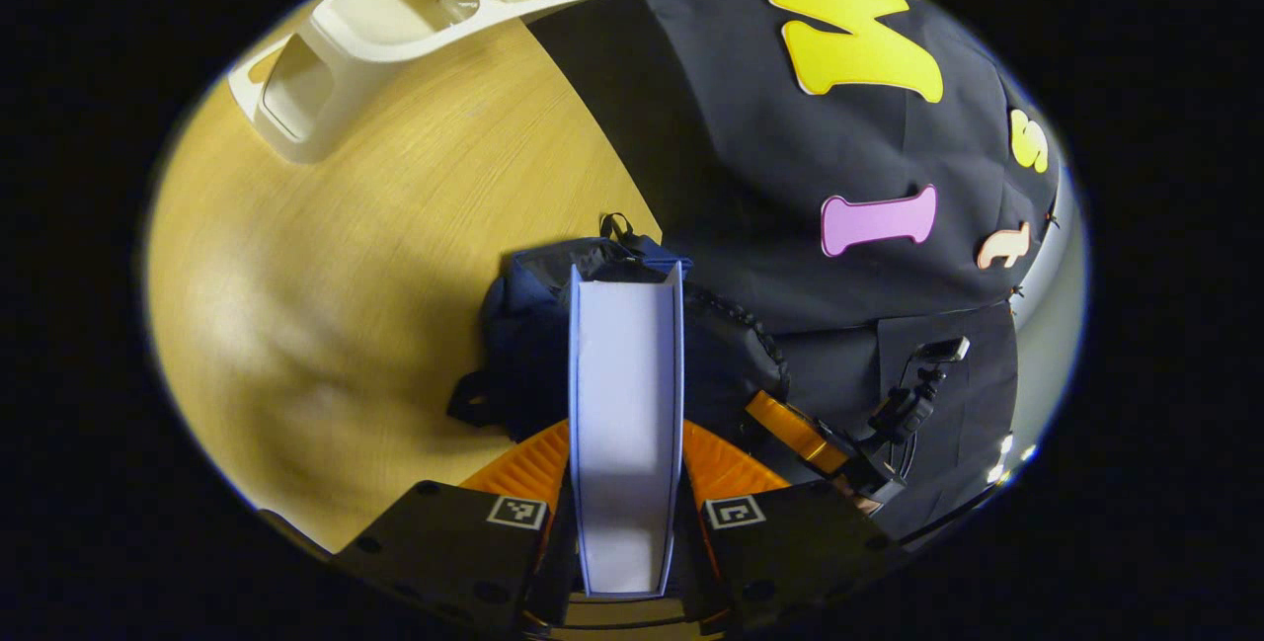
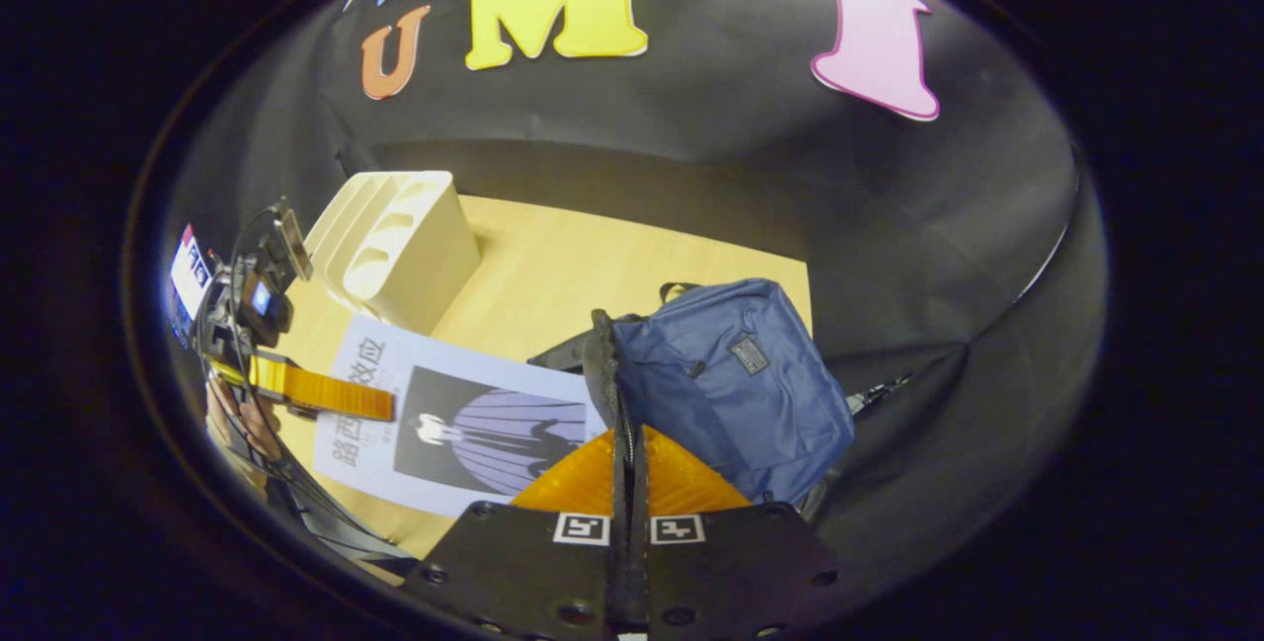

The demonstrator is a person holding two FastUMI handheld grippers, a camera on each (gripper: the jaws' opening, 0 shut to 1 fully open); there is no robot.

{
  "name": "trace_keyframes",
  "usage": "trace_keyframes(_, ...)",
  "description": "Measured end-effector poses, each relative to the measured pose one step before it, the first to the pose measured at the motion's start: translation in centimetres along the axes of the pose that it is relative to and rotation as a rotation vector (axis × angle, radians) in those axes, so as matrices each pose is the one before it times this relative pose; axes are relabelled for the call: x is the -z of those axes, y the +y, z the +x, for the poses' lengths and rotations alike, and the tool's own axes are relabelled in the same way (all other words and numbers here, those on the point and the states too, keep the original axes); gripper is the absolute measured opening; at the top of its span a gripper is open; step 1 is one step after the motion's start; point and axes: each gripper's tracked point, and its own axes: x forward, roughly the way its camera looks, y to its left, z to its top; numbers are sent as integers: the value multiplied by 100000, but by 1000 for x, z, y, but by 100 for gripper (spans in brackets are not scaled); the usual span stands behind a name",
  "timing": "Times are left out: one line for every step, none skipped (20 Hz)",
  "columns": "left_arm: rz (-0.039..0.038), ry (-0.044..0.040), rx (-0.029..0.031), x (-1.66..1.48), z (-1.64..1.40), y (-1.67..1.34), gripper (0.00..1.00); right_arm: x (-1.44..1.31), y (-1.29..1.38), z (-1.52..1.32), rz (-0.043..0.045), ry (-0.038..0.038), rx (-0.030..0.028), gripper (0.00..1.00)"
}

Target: Open the schoolbag, grab two books from the bookshelf and put them into the schoolbag.

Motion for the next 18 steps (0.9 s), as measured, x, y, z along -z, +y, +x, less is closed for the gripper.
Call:
trace_keyframes(-275,-288,615,189,837,32,44,-134,217,40,-813,216,-1422,0)
trace_keyframes(-290,-327,474,50,716,-193,44,-74,211,-2,-856,282,-1479,1)
trace_keyframes(-64,-776,71,-68,634,55,44,-74,100,64,-1022,368,-1240,0)
trace_keyframes(-324,-633,-363,85,871,124,44,-184,108,8,-786,-270,-1085,1)
trace_keyframes(-761,-478,279,-11,679,24,44,-191,106,29,-354,-51,-1046,1)
trace_keyframes(-716,-881,420,-76,670,-4,44,-81,293,-101,-653,-377,-1758,1)
trace_keyframes(-651,-1060,493,-22,801,50,44,-339,402,-59,-742,-714,-2268,0)
trace_keyframes(-348,-1016,742,-159,946,-119,44,-34,402,75,-1290,3,-1970,1)
trace_keyframes(-127,-886,840,-156,775,-100,44,-172,369,3,-544,223,-1962,1)
trace_keyframes(-294,-943,777,-109,738,-67,43,-83,492,-90,-826,-82,-2128,1)
trace_keyframes(-87,-979,926,-128,778,-113,43,-173,393,70,-995,-220,-1749,1)
trace_keyframes(-1,-1294,1050,-225,874,3,44,-64,190,202,-437,163,-1068,1)
trace_keyframes(-55,-444,1292,-209,720,-52,43,9,394,142,118,599,-1752,1)
trace_keyframes(-74,-847,1838,-174,961,-225,44,179,449,197,-128,840,-1382,1)
trace_keyframes(-646,-687,1864,-28,846,-16,44,51,451,187,-139,831,-1667,0)
trace_keyframes(38,-882,2054,-90,963,-73,43,143,469,297,-355,784,-1320,1)
trace_keyframes(1549,385,2159,221,924,70,43,-65,233,304,-891,388,-503,1)
trace_keyframes(1140,527,2323,258,786,164,43,173,192,361,-1263,768,-351,0)
